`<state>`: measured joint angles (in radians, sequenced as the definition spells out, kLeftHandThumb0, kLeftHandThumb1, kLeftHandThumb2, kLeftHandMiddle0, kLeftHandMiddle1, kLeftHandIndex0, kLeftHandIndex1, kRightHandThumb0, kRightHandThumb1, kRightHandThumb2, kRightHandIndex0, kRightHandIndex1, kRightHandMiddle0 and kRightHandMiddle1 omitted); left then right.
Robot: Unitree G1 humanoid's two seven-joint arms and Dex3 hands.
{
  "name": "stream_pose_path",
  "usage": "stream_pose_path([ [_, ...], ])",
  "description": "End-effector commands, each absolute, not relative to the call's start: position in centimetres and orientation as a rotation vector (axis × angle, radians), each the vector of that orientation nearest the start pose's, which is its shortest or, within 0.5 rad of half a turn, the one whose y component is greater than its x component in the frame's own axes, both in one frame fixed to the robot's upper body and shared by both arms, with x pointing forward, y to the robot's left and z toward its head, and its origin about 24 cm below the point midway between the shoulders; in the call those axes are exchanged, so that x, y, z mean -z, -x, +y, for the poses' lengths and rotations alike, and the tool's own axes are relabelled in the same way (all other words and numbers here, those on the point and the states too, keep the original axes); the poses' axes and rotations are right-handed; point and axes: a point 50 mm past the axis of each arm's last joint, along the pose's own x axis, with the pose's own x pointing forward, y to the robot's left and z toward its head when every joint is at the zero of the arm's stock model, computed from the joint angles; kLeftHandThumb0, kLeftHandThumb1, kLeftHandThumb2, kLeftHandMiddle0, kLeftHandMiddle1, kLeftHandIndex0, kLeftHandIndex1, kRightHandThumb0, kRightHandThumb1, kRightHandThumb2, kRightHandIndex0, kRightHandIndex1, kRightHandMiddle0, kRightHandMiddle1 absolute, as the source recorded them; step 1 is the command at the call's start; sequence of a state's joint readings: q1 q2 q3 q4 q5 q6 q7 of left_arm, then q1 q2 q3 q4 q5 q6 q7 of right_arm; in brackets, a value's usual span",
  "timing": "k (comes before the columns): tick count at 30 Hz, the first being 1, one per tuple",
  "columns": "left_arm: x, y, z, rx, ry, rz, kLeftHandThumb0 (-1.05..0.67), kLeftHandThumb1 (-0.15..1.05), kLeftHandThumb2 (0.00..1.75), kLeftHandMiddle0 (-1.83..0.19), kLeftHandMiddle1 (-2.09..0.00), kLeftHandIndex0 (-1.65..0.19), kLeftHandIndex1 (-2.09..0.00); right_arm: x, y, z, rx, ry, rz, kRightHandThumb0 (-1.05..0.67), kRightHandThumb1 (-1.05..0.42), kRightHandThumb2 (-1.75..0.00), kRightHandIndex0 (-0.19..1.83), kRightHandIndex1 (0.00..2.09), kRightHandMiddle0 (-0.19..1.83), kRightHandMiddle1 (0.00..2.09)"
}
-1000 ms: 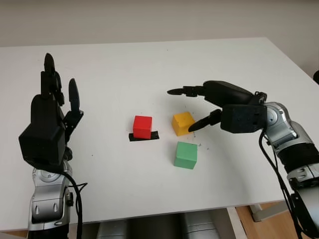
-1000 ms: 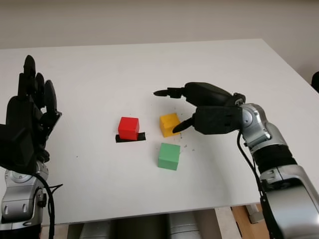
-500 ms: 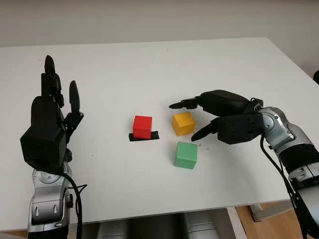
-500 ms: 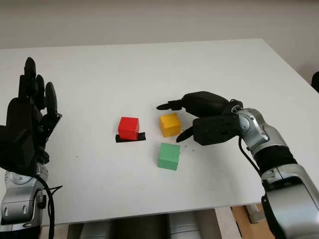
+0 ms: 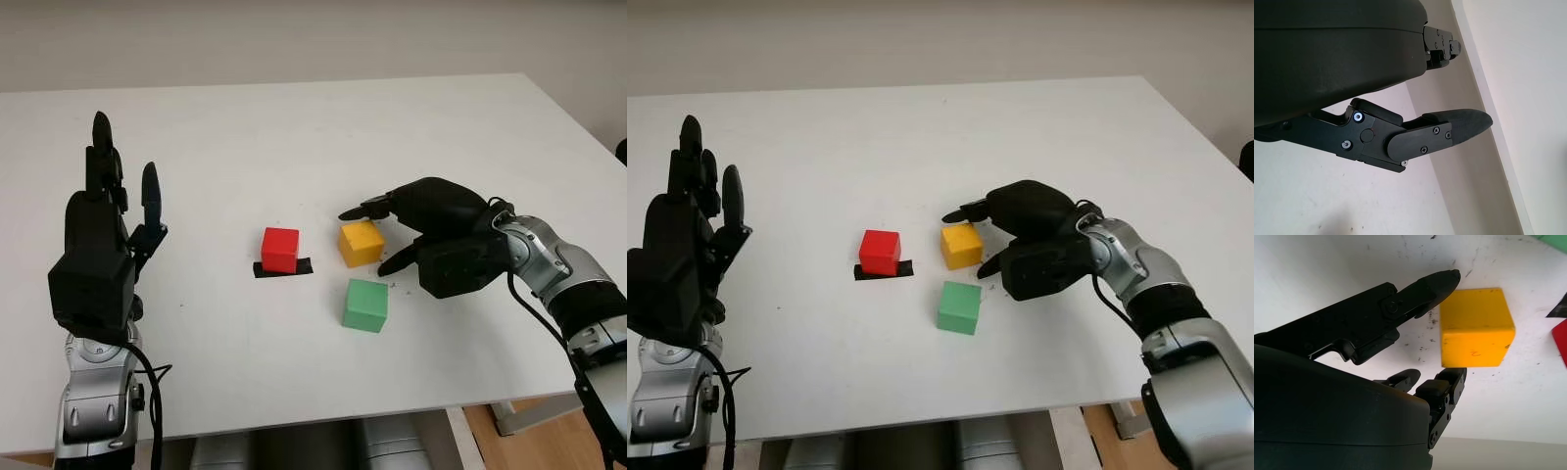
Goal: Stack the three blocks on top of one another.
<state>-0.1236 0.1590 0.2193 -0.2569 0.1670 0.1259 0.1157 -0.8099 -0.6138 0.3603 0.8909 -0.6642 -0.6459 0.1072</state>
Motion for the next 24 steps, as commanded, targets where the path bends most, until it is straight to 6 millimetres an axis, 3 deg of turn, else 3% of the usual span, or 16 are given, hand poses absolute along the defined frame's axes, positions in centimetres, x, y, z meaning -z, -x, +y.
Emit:
stream_pose_path([
  [1,-13.7,-25.9,22.4,-0.346,-0.317,-0.293,-0.68,1.05,0.63,0.02,-0.05,0.02,-0.06,-12.9,-36.8,-19.3,-0.55,1.379,-0.338,-0.6,-0.88,-0.05,0.52,0.21,0.51,0.47],
  [2,-13.7,-25.9,22.4,-0.346,-0.315,-0.294,-0.69,1.05,0.63,0.03,-0.05,0.02,-0.06,-12.8,-36.8,-19.3,-0.544,1.371,-0.346,-0.57,-0.89,-0.05,0.52,0.26,0.43,0.69],
  [4,-13.6,-25.8,22.4,-0.347,-0.326,-0.294,-0.69,1.05,0.62,0.03,-0.05,0.02,-0.05,-12.7,-36.8,-19.3,-0.529,1.363,-0.357,-0.53,-0.91,-0.06,0.54,0.37,0.39,0.91],
  [6,-13.6,-25.9,22.5,-0.349,-0.331,-0.295,-0.69,1.05,0.63,0.02,-0.05,0.02,-0.06,-12.6,-36.8,-19.2,-0.507,1.344,-0.387,-0.49,-0.92,-0.05,0.54,0.53,0.41,1.03],
  [8,-13.6,-25.9,22.5,-0.35,-0.332,-0.294,-0.69,1.05,0.63,0.03,-0.05,0.02,-0.06,-12.5,-36.7,-19.2,-0.491,1.328,-0.408,-0.44,-0.93,-0.05,0.46,0.92,0.45,1.18],
  [10,-13.6,-25.9,22.5,-0.353,-0.333,-0.292,-0.69,1.05,0.63,0.02,-0.05,0.02,-0.06,-12.5,-36.7,-19.2,-0.483,1.318,-0.418,-0.41,-0.95,-0.06,0.42,1.06,0.46,1.25],
  [24,-13.4,-26.0,22.1,-0.355,-0.315,-0.285,-0.67,1.05,0.63,0.03,-0.05,0.02,-0.05,-11.7,-36.6,-19.0,-0.529,1.231,-0.379,-0.47,-0.97,-0.06,0.16,1.01,0.4,1.39],
])
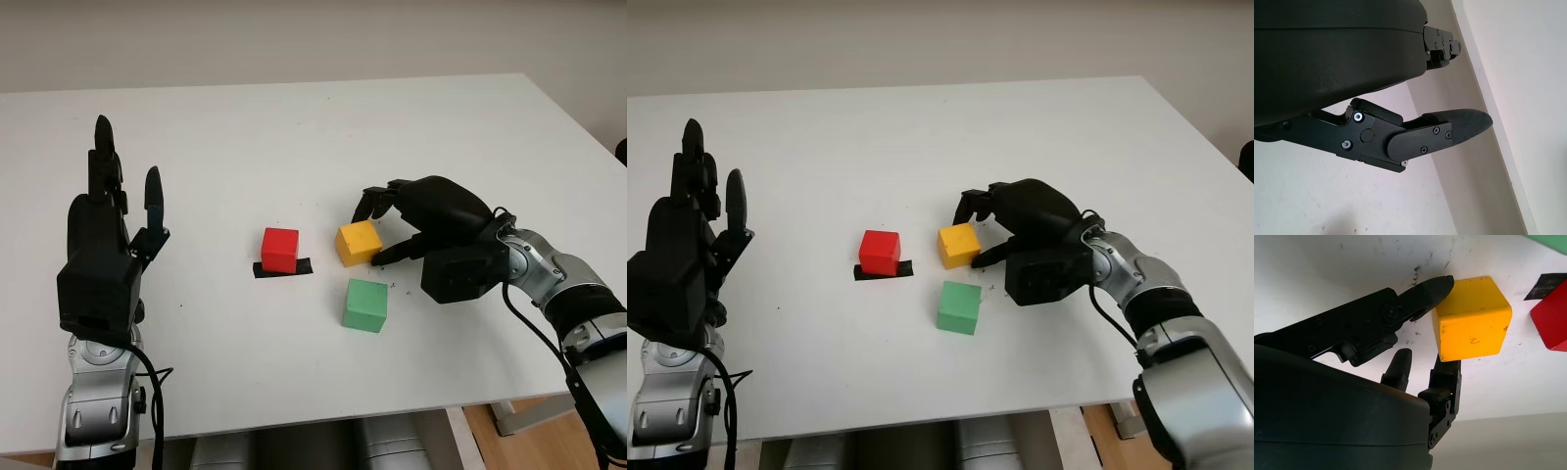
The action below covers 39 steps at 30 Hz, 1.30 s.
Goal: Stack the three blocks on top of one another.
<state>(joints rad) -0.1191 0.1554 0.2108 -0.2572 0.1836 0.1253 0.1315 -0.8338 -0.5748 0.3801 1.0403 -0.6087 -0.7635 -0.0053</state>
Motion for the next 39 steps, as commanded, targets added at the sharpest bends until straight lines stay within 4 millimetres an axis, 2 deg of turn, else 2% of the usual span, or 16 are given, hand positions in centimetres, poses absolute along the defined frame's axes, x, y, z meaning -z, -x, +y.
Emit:
stream_pose_path([
  [1,-13.4,-26.0,22.1,-0.355,-0.314,-0.284,-0.67,1.05,0.62,0.03,-0.05,0.02,-0.05,-11.7,-36.6,-19.0,-0.534,1.226,-0.372,-0.47,-0.97,-0.06,0.15,0.99,0.39,1.4],
  [4,-13.3,-26.0,22.0,-0.355,-0.31,-0.289,-0.67,1.05,0.62,0.03,-0.05,0.02,-0.06,-11.5,-36.6,-18.9,-0.546,1.179,-0.347,-0.48,-0.98,-0.06,0.15,0.93,0.38,1.43],
  [9,-13.2,-25.9,22.0,-0.359,-0.302,-0.285,-0.66,1.05,0.6,0.02,-0.06,0.01,-0.06,-11.3,-36.9,-19.0,-0.534,0.979,-0.261,-0.47,-0.97,-0.05,0.15,0.9,0.38,1.5],
  [15,-13.1,-25.8,22.0,-0.352,-0.299,-0.283,-0.64,1.05,0.6,0.04,-0.05,0.02,-0.05,-11.9,-37.0,-19.2,-0.501,0.85,-0.267,-0.48,-0.97,-0.05,0.11,0.76,0.35,1.58],
  [30,-12.9,-25.8,22.2,-0.339,-0.294,-0.271,-0.65,1.05,0.58,0.06,-0.05,0.04,-0.04,-13.0,-37.1,-19.4,-0.452,0.77,-0.306,-0.48,-0.98,-0.05,0.18,0.55,0.34,1.62],
  [35,-13.0,-25.7,22.1,-0.341,-0.296,-0.273,-0.65,1.05,0.58,0.06,-0.05,0.04,-0.05,-13.8,-37.2,-19.0,-0.44,0.704,-0.331,-0.49,-0.98,-0.06,0.2,0.51,0.34,1.62],
  [39,-13.0,-25.7,22.0,-0.346,-0.303,-0.276,-0.65,1.05,0.58,0.05,-0.05,0.04,-0.05,-14.3,-37.6,-17.9,-0.448,0.599,-0.31,-0.52,-0.99,-0.05,0.21,0.39,0.34,1.64],
])
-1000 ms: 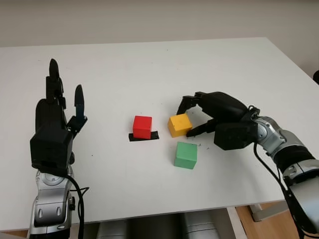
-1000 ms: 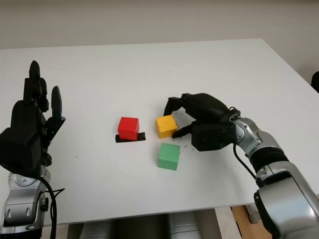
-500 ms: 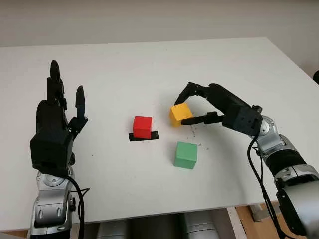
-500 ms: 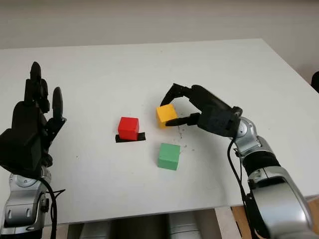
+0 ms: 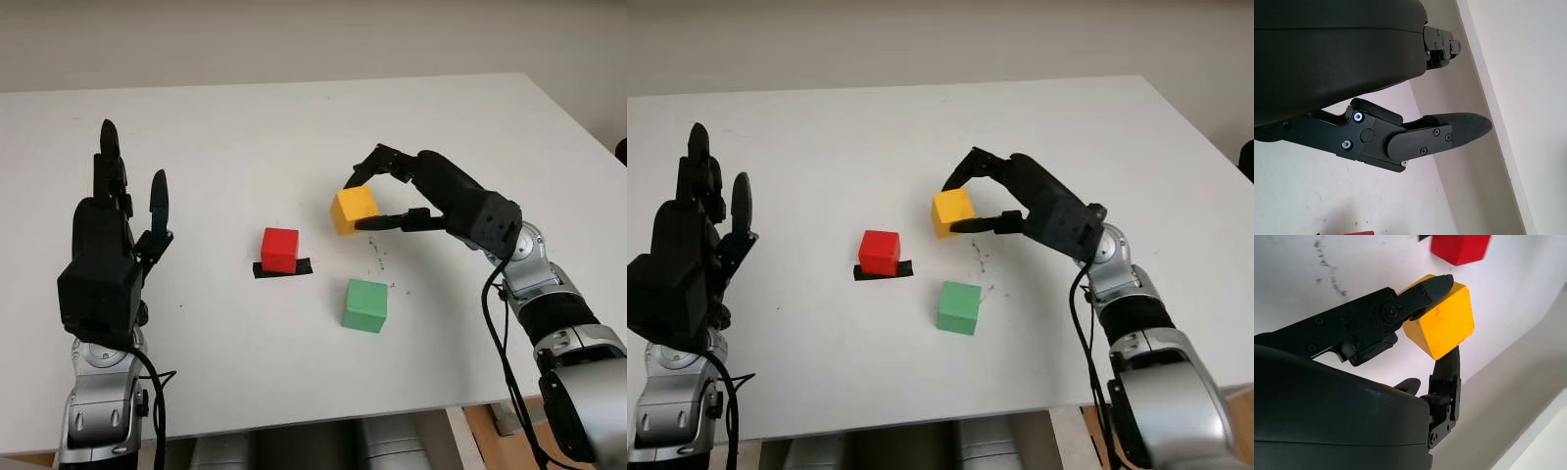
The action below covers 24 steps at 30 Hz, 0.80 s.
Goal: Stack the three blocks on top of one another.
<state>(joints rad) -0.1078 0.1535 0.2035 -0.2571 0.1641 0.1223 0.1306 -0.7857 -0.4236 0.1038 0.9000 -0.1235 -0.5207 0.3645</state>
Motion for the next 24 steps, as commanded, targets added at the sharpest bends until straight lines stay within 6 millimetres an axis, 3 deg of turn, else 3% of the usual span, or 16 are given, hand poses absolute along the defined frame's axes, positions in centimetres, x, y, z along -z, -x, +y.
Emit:
stream_pose_path([
  [1,-13.0,-25.7,22.0,-0.347,-0.303,-0.278,-0.65,1.05,0.58,0.05,-0.05,0.04,-0.05,-14.3,-37.7,-17.7,-0.45,0.579,-0.303,-0.53,-0.99,-0.05,0.2,0.37,0.34,1.64],
  [9,-13.1,-25.6,21.9,-0.348,-0.297,-0.282,-0.64,1.05,0.59,0.06,-0.05,0.04,-0.05,-15.2,-37.8,-15.3,-0.531,0.467,-0.238,-0.52,-0.98,-0.05,0.23,0.16,0.33,1.64],
  [24,-13.1,-25.8,21.8,-0.351,-0.299,-0.278,-0.64,1.05,0.6,0.05,-0.05,0.04,-0.05,-16.1,-37.7,-11.6,-0.669,0.388,-0.077,-0.48,-0.94,-0.05,0.29,0.12,0.39,1.6],
])
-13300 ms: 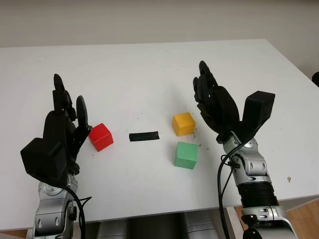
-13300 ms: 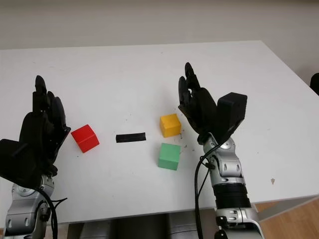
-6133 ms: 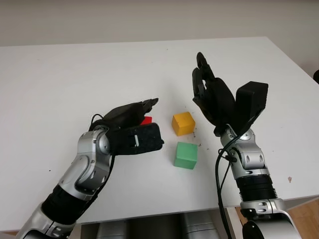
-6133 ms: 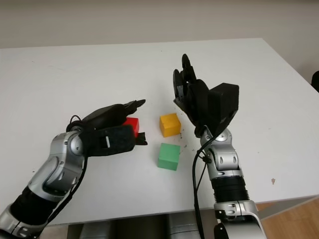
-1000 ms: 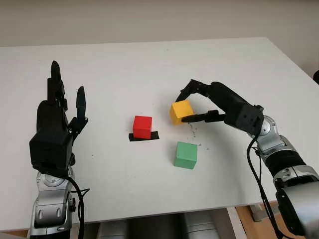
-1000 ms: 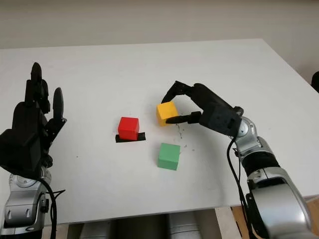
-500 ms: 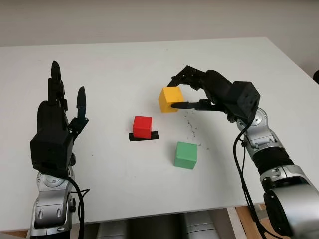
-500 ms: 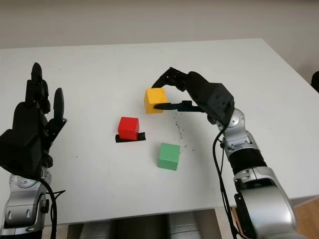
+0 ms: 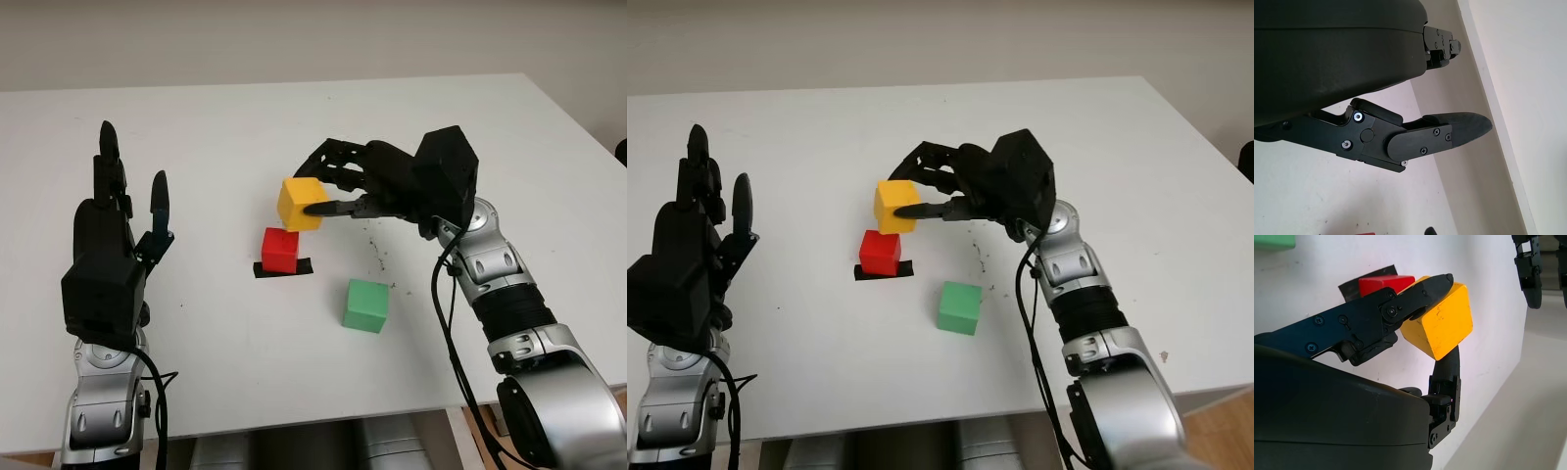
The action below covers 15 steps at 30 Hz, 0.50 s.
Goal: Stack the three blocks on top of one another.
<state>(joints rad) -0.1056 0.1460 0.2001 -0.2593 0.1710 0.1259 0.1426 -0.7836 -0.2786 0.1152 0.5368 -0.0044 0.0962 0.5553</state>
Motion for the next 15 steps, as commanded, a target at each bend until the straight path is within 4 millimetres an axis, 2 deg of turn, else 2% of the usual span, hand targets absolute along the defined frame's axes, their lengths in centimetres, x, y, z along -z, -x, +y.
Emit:
stream_pose_path([
  [1,-13.1,-25.8,21.8,-0.351,-0.299,-0.279,-0.64,1.05,0.6,0.06,-0.05,0.04,-0.05,-16.1,-37.6,-11.5,-0.671,0.385,-0.066,-0.47,-0.94,-0.05,0.29,0.11,0.38,1.59],
  [15,-13.0,-25.6,21.8,-0.356,-0.29,-0.278,-0.65,1.05,0.58,0.05,-0.05,0.04,-0.05,-15.3,-37.7,-10.4,-0.661,0.386,-0.028,-0.46,-0.94,-0.05,0.28,0.09,0.37,1.61],
])
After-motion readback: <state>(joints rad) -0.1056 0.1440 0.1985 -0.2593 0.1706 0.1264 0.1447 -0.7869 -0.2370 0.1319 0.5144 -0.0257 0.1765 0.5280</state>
